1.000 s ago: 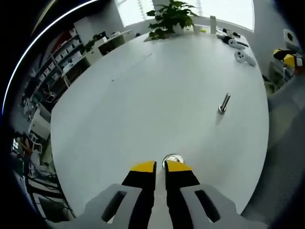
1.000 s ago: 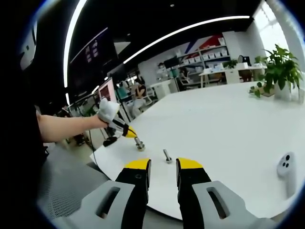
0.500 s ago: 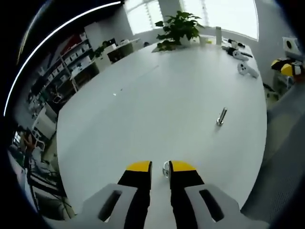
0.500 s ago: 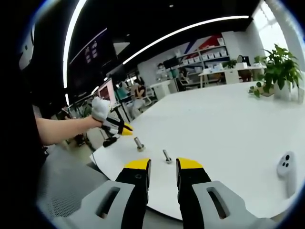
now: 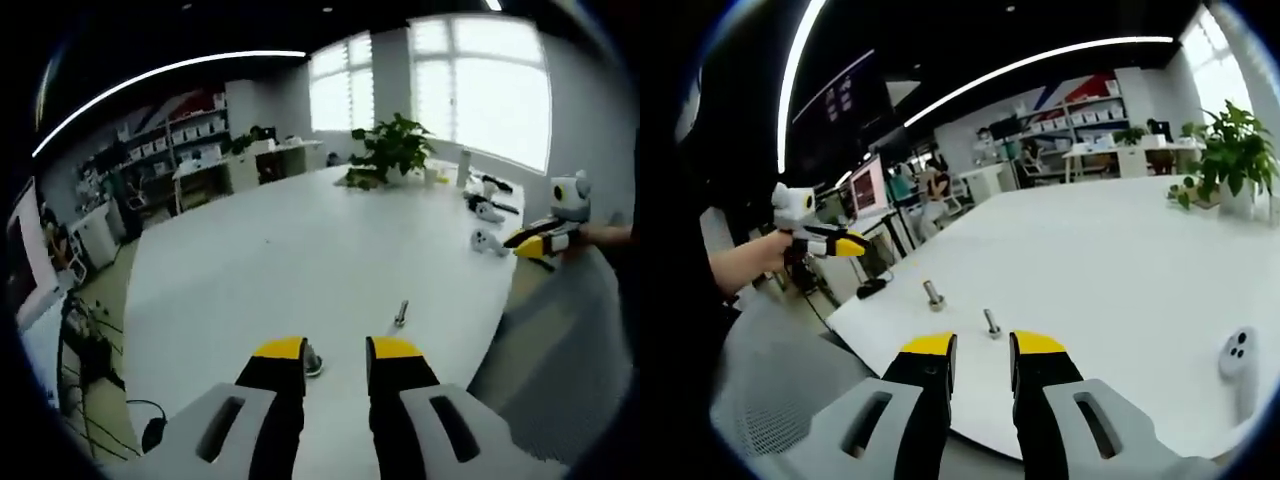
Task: Place the washer onto the threaded stud by aligning its center hole with the stud, sliding it down to the base, and recovering from edge contact or off-axis alignment until the washer reaches the visible bottom stop.
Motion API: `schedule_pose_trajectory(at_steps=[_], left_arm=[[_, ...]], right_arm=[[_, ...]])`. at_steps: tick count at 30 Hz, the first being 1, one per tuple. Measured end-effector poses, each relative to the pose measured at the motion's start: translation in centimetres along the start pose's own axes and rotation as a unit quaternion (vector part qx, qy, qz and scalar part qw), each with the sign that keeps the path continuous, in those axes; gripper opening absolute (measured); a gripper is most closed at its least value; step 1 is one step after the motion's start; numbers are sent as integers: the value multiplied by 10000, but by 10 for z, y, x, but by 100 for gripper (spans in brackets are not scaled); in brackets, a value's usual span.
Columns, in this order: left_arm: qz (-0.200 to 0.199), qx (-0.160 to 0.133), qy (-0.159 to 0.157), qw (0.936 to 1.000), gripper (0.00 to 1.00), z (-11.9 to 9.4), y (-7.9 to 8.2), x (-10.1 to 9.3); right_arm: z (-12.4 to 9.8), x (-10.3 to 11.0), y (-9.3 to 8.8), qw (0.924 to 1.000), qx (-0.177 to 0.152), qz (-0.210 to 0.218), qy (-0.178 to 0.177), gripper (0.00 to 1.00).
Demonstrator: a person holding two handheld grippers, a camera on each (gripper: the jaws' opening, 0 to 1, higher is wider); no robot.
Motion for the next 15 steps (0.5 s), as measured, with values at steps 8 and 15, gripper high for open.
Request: schedule_pose_trajectory(at_steps=[8, 15], left_arm=[[-667, -1158, 543, 9895, 52, -44, -9, 4], [-1216, -1230, 473, 9838, 61, -53, -32, -9]], right_arm=[[0, 1, -2, 10000, 49, -25, 20, 24], [-2, -2, -5, 9999, 122, -33, -68, 24]])
Point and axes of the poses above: the point that each gripper's makers call its tool centre point, and the gripper's own axes: z roughly forward along the fingers, x roughly to its left, y roughly out of its top, the point moved 2 cm from there along -z, roughly backward along the fingers, and after that the axes turned 8 degrees about -z, right-handed, at the moved point
